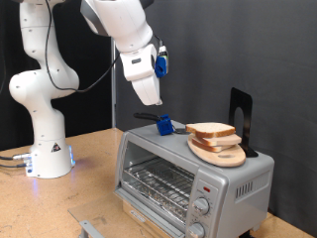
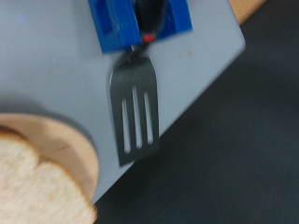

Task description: Make a piece of toast with the oven

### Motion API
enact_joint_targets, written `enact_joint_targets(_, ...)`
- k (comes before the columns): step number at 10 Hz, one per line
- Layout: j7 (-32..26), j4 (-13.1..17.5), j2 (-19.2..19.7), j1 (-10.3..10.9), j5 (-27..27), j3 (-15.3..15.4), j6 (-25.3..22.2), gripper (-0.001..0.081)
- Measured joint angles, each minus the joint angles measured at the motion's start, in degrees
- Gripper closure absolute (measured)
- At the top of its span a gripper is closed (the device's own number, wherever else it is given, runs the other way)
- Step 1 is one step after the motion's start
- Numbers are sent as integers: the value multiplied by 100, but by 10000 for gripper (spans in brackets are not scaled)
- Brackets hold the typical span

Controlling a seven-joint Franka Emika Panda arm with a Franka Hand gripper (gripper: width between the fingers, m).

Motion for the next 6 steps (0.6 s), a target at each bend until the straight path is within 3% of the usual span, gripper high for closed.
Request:
enact_joint_targets(4, -525, 31, -387, 185, -1715, 633, 189, 1)
enact_joint_targets(6, -521, -116, -770, 218, -2104, 915, 159, 1)
